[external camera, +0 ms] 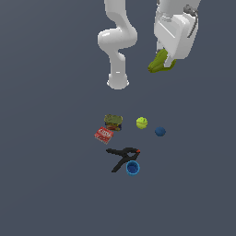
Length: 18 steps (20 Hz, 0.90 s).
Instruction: Pick up a designated object from a clutter of objects.
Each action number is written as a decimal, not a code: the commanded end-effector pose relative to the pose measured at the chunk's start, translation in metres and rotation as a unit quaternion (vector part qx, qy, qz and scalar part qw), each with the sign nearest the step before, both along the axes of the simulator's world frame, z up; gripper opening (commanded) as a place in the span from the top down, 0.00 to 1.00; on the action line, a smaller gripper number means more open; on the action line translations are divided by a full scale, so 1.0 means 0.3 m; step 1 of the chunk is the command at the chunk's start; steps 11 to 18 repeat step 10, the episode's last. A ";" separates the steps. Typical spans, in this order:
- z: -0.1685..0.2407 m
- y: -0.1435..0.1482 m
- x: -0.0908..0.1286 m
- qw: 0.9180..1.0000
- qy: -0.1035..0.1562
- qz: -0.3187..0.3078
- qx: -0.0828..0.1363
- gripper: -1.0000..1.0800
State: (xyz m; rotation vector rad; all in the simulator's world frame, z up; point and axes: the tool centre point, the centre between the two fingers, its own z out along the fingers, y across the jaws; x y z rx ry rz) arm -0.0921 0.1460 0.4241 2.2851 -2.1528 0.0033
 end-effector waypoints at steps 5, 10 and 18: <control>0.088 0.083 -0.033 1.000 0.000 0.000 0.001 1.00; 0.105 0.100 -0.038 1.000 0.000 0.000 0.002 1.00; 0.105 0.100 -0.038 1.000 0.000 0.000 0.002 1.00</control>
